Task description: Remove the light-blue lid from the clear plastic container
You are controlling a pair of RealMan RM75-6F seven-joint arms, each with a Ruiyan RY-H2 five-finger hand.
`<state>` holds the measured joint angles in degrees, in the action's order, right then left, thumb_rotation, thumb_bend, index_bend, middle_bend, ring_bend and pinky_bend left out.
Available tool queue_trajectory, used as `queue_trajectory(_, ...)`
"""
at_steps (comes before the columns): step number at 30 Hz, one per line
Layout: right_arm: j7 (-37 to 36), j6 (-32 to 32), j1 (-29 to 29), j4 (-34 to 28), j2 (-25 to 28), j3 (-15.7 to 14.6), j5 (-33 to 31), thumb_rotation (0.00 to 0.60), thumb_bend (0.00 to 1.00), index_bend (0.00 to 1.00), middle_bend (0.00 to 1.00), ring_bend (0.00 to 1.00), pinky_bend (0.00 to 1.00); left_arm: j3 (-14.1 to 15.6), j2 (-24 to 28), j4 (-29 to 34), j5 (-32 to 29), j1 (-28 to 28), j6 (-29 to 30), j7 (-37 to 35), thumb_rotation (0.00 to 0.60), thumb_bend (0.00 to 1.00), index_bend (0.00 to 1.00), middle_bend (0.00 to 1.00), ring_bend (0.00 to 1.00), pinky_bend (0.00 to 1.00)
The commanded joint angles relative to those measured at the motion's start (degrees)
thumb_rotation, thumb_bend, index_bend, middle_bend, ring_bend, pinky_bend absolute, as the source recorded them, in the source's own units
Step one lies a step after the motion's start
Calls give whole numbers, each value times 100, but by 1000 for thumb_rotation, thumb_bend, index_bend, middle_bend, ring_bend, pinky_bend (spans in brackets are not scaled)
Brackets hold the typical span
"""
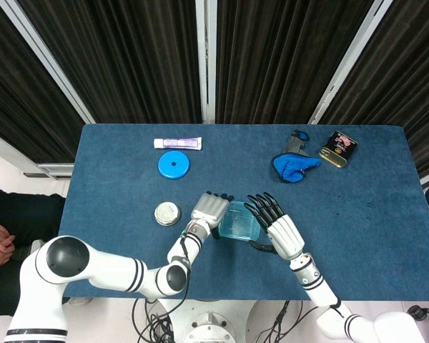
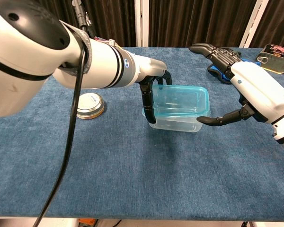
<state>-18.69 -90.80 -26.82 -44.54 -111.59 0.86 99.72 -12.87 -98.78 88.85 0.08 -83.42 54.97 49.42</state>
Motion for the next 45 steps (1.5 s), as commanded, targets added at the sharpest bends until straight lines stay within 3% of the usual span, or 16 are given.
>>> queue_trajectory(1, -10, -11, -6, -19, 16, 11, -14, 600, 40, 0, 0, 0, 0, -14, -10, -2, -6, -3, 9, 24, 600, 0, 283, 287, 211, 174)
queue_trajectory(4, -63, -38, -6, -24, 45, -5, -9, 600, 53, 0, 0, 0, 0, -51, 5, 37, -7, 15, -5, 22, 600, 0, 271, 279, 204, 165)
queue_trajectory(6, -39, -27, 5, 34, 59, -35, -5, 600, 125, 19, 0, 0, 0, -86, 43, 97, 13, 43, -54, -14, 600, 0, 242, 263, 181, 151)
queue_trajectory(10, -82, 84, 19, 59, 92, -79, -47, 600, 335, 251, 2, 0, 0, -135, 107, 175, 44, 72, -122, -66, 600, 0, 198, 221, 135, 134)
queue_trajectory(18, -81, 99, -52, -19, 133, -47, -55, 600, 604, 451, 54, 0, 0, -166, 173, 261, 99, 101, -178, -167, 600, 0, 161, 181, 105, 128)
queue_trajectory(26, -68, 97, -153, -35, 107, 44, -85, 600, 675, 473, 88, 0, 0, -153, 230, 319, 167, 139, -221, -275, 600, 0, 155, 178, 105, 129)
queue_trajectory(30, -42, 148, -204, -28, 102, 69, -107, 600, 791, 509, 119, 0, 0, -146, 272, 363, 213, 163, -260, -342, 600, 0, 148, 176, 105, 129)
queue_trajectory(38, -75, 168, -266, -5, 67, 106, -139, 600, 985, 691, 190, 0, 0, -116, 337, 436, 328, 206, -269, -475, 600, 0, 90, 144, 78, 130)
queue_trajectory(45, -136, 78, -242, 61, 21, 143, -188, 600, 1000, 812, 245, 0, 0, -113, 408, 511, 532, 294, -267, -669, 600, 0, 45, 65, 0, 30)
